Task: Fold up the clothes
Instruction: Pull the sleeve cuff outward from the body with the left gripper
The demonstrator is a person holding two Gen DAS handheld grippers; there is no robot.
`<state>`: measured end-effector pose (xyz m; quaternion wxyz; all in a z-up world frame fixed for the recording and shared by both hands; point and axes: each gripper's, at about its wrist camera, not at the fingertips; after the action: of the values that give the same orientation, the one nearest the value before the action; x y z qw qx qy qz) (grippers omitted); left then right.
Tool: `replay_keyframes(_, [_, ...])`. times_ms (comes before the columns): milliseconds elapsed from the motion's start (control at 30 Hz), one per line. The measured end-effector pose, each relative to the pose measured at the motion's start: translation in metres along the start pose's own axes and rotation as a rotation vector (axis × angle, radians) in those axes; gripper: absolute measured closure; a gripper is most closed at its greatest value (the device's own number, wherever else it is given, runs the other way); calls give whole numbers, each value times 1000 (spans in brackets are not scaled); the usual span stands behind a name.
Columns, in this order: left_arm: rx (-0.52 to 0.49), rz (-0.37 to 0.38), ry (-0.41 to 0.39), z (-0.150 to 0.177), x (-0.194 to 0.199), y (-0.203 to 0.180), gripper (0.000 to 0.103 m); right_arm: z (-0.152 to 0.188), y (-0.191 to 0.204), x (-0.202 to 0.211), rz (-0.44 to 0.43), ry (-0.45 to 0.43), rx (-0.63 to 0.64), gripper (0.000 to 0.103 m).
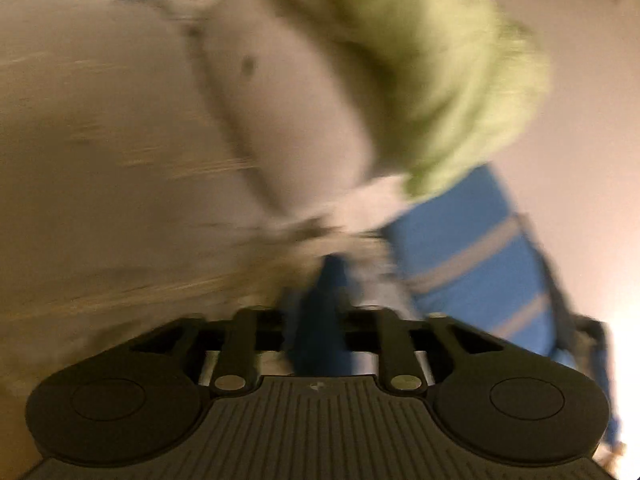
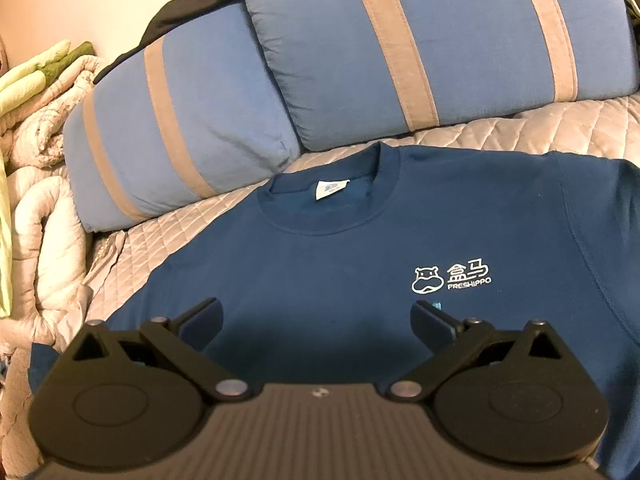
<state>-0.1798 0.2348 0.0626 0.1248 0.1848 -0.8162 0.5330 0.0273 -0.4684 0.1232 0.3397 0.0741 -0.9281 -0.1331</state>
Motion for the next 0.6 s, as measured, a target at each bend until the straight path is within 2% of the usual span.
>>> replay_keyframes(100, [-55, -38, 6, 14, 4, 3, 60, 0, 1, -1, 1, 4, 7, 0])
replay_keyframes(167, [-110, -51, 23, 22, 3, -4, 48, 0, 2, -1, 2, 6, 13, 0])
replay_keyframes(367, [-289, -89, 70, 44, -14, -50, 47, 1, 2, -2, 7, 13, 16, 0])
replay_keyframes(533, [-436, -117, 158, 62, -46, -97, 47, 1, 2, -3, 11, 19, 14, 0])
replay_keyframes(600, [-472, -167, 211, 68, -71, -106, 47, 1, 2, -4, 12, 21, 12, 0])
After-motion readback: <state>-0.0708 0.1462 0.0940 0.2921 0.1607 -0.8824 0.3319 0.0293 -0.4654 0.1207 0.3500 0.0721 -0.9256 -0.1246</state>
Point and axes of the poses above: each gripper's, at about its wrist camera, not at the fingertips, and x roughly against the way its jaws point, y to its left, z to its underside, and after that the axes turned 12 degrees about x, right-handed
